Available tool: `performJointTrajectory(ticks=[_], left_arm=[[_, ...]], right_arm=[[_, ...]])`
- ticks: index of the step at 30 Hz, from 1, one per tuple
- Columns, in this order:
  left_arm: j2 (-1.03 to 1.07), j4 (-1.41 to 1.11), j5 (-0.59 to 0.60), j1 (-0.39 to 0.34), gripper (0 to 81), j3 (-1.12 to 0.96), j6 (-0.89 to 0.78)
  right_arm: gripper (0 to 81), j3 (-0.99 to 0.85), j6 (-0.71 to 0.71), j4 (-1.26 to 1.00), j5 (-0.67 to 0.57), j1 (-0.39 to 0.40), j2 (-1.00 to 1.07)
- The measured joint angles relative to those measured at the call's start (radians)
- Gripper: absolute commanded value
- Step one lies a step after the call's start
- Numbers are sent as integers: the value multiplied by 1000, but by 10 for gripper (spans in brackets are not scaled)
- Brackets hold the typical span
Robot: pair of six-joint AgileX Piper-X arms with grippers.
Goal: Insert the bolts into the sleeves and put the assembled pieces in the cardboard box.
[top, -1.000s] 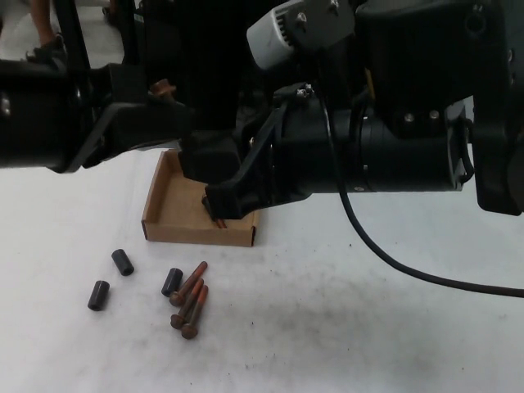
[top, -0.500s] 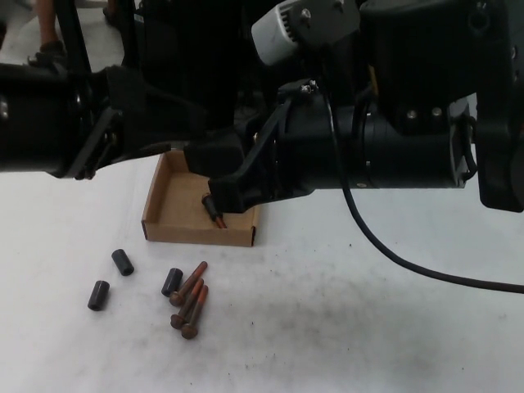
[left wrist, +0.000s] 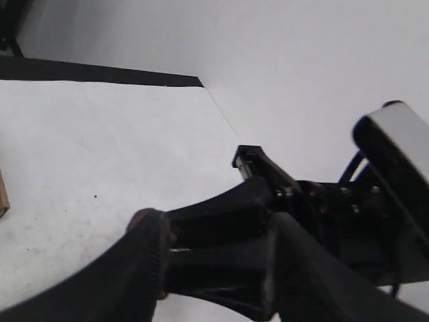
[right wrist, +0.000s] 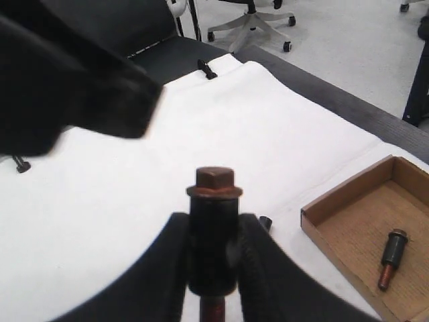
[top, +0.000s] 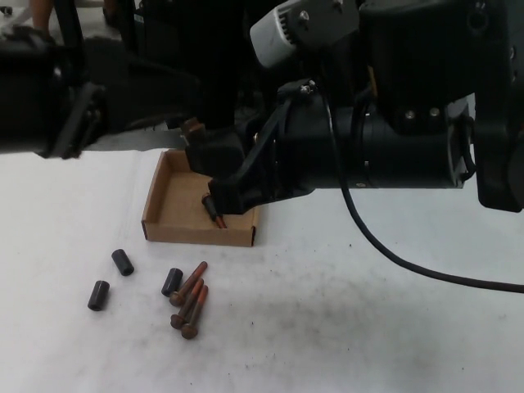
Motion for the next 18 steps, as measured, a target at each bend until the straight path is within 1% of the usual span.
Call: performJointTrajectory(ticks=[2, 5, 7, 8, 11, 14, 18], left_arm=[[-39, 9, 0, 0, 400, 0, 0], [-158, 85, -52, 0, 389, 0, 41], [-215, 182, -152, 0, 382, 0, 105], [-244, 221, -194, 0, 382, 0, 121], [-326, 308, -286, 0, 382, 0, 143], [-376, 368, -342, 0, 382, 0, 151], [-454, 406, -379, 0, 382, 0, 153]], right_arm=[[2, -10, -7, 0, 3, -8, 34], [2, -49, -3, 4, 3, -35, 108], [2, -133, 30, 17, -2, -76, 216], [2, -133, 30, 17, -2, -79, 216], [2, -212, 46, 49, -4, -105, 296], [2, -326, 59, 101, -10, -136, 404], [2, -498, 66, 184, -20, -166, 571]])
